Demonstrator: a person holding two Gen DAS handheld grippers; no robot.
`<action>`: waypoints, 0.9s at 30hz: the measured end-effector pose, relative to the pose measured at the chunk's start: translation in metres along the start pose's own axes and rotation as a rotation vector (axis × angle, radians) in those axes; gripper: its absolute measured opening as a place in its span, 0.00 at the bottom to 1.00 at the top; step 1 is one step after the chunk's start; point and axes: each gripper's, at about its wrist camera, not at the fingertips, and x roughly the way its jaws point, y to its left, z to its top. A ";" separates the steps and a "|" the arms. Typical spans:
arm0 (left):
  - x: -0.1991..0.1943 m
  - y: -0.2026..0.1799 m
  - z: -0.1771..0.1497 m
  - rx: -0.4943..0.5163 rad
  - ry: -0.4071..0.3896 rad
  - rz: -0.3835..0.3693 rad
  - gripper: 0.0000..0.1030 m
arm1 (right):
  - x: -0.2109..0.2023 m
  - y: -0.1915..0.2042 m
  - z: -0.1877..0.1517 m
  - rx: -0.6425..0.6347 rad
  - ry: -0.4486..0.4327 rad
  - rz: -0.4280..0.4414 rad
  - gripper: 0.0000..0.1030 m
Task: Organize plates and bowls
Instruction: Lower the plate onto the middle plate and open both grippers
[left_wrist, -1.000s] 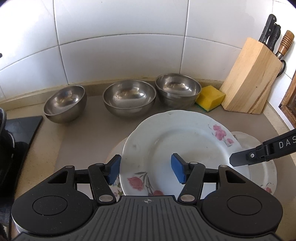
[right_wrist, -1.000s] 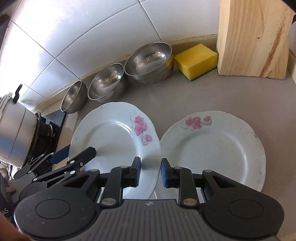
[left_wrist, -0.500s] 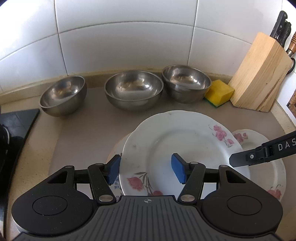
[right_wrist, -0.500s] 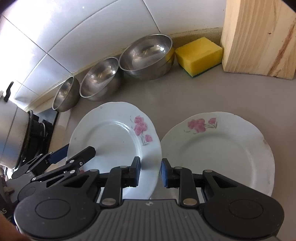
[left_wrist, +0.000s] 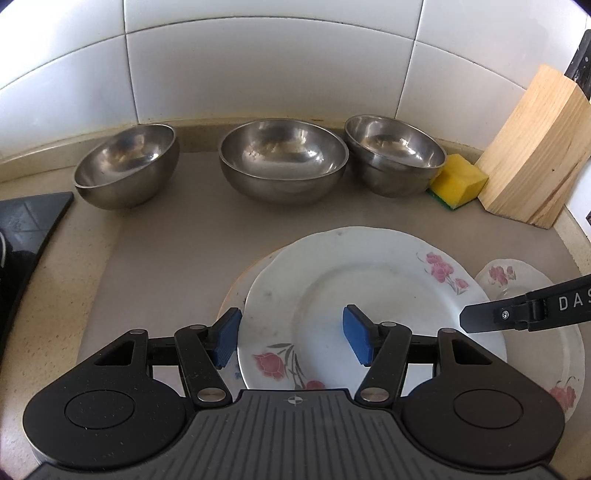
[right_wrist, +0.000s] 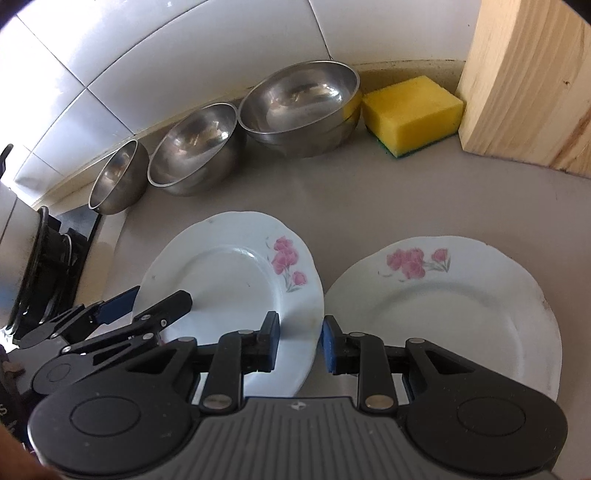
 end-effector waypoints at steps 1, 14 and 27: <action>0.001 0.000 0.000 0.008 0.002 0.002 0.58 | 0.000 0.000 0.000 -0.002 -0.006 -0.003 0.09; -0.008 -0.001 0.002 0.023 -0.024 0.015 0.58 | -0.003 0.011 0.003 -0.071 -0.081 -0.055 0.09; -0.033 -0.005 0.002 0.036 -0.072 0.039 0.62 | -0.029 0.004 -0.001 -0.070 -0.152 -0.075 0.10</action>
